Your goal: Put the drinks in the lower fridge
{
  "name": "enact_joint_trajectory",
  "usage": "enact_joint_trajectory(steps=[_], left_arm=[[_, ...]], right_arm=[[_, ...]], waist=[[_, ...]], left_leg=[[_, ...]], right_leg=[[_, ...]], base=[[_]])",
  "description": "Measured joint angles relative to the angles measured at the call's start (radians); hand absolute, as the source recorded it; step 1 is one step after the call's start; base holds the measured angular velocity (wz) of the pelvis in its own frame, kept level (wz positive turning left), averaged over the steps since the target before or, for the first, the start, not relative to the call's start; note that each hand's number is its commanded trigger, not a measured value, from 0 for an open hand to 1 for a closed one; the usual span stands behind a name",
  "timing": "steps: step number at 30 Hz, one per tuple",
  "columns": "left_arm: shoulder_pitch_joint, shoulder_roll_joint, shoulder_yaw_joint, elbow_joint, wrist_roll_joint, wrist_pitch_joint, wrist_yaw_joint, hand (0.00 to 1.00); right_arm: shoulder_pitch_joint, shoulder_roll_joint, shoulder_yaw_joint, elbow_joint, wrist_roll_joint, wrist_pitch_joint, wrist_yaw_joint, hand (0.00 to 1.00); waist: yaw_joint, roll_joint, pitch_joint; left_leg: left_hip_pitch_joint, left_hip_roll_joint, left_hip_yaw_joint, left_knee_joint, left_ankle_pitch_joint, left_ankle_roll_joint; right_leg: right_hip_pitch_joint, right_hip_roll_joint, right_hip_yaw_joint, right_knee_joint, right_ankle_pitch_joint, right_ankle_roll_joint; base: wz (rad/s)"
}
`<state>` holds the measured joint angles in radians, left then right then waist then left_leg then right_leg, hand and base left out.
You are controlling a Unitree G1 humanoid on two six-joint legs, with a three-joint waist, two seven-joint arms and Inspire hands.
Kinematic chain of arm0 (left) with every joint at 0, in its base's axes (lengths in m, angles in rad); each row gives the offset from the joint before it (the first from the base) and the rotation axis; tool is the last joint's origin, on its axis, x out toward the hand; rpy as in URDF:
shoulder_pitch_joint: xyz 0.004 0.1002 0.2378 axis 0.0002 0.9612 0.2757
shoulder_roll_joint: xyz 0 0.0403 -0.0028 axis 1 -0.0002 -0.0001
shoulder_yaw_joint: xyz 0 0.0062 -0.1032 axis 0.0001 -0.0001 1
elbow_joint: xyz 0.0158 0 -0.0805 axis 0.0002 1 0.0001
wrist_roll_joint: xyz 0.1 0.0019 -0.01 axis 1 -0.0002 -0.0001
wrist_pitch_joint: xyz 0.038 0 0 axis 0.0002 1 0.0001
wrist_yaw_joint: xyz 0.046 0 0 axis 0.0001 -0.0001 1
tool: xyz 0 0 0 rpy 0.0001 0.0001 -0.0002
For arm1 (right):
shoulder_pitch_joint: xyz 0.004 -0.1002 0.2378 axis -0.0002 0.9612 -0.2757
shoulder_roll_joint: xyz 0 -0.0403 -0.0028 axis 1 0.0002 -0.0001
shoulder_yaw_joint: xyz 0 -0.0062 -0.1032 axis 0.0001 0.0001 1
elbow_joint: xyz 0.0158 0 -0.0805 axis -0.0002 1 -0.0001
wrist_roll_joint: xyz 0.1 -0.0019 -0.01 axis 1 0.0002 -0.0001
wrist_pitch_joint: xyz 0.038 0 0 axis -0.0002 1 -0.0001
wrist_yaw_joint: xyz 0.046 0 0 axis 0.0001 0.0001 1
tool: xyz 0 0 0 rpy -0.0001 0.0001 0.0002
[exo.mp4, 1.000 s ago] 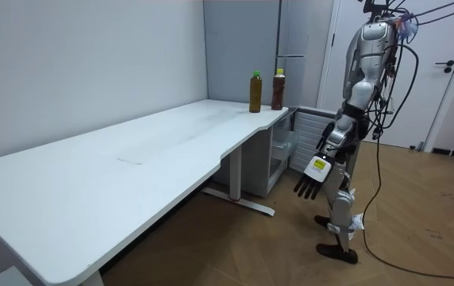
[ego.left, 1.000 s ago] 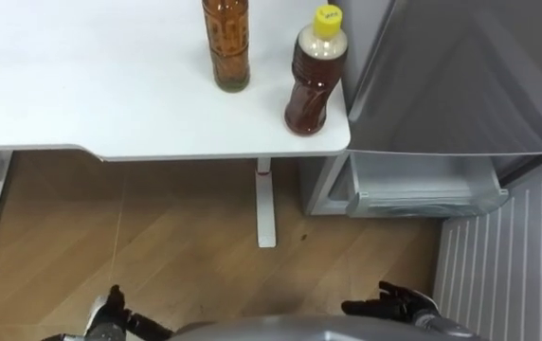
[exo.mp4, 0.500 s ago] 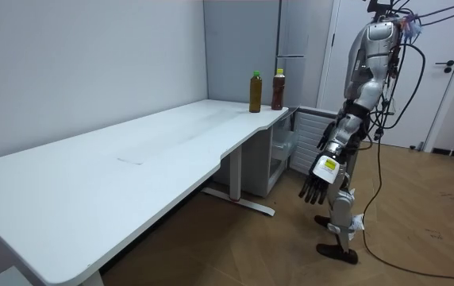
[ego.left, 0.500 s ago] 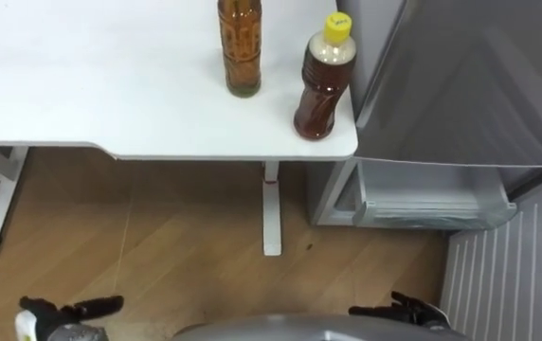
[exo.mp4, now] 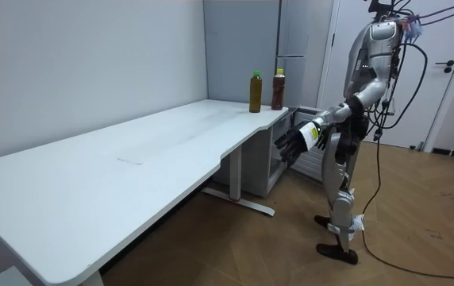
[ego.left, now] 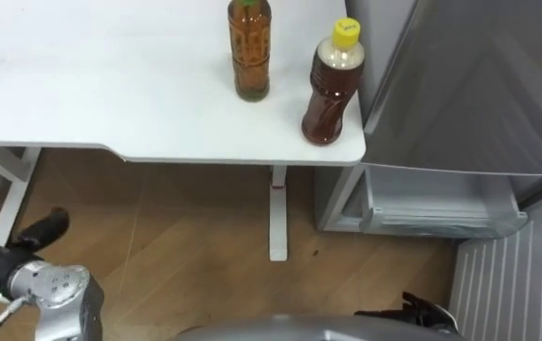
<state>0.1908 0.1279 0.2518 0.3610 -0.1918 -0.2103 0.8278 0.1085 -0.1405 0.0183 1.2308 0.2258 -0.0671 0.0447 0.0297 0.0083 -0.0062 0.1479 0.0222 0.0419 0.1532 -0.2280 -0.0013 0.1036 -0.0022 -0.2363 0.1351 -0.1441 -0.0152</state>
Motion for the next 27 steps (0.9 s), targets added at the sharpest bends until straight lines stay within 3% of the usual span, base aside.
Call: enact_joint_trajectory(steps=[7,13,15,24,27], left_arm=[[-0.009,0.017,-0.004,-0.299,0.038,-0.023,0.006,0.0],[-0.012,0.017,-0.043,-0.538,0.124,-0.023,-0.069,0.0],[-0.026,0.019,-0.074,-0.603,0.174,-0.022,-0.108,0.0],[-0.04,0.018,-0.183,-0.744,0.201,-0.023,-0.307,0.0],[-0.091,0.019,-0.221,-0.758,0.196,-0.023,-0.397,0.0]], right_arm=[[0.002,0.0,0.001,0.0,-0.005,-0.013,0.002,0.0],[-0.006,0.0,0.004,0.02,0.008,-0.033,0.003,0.0],[-0.013,-0.002,0.004,0.036,0.003,-0.041,0.016,0.0],[-0.064,-0.002,0.014,0.107,0.015,-0.068,0.046,0.0],[-0.072,-0.001,0.046,0.111,0.016,-0.07,0.053,0.0]], waist=[[-0.002,-0.002,0.0125],[-0.003,-0.005,0.0119],[-0.015,-0.004,0.0159],[-0.053,-0.006,0.0181],[-0.054,-0.017,0.0161]], left_leg=[[-0.005,0.001,-0.002,0.0,0.0,0.0],[-0.015,0.0,-0.005,0.002,0.0,0.0],[-0.021,0.0,-0.01,0.008,0.0,0.0],[-0.031,-0.002,-0.023,0.012,0.0,0.0],[-0.024,-0.001,-0.024,0.011,0.0,0.0]], right_leg=[[-0.004,0.001,-0.002,-0.001,-0.002,-0.001],[-0.014,0.001,0.0,-0.001,-0.002,-0.001],[-0.014,0.0,-0.002,-0.001,-0.002,-0.001],[-0.02,0.0,-0.004,-0.006,-0.003,-0.001],[-0.015,0.0,-0.002,-0.002,-0.002,-0.001]], base=[[0.01],[0.0],[0.05],[0.01],[0.0]])
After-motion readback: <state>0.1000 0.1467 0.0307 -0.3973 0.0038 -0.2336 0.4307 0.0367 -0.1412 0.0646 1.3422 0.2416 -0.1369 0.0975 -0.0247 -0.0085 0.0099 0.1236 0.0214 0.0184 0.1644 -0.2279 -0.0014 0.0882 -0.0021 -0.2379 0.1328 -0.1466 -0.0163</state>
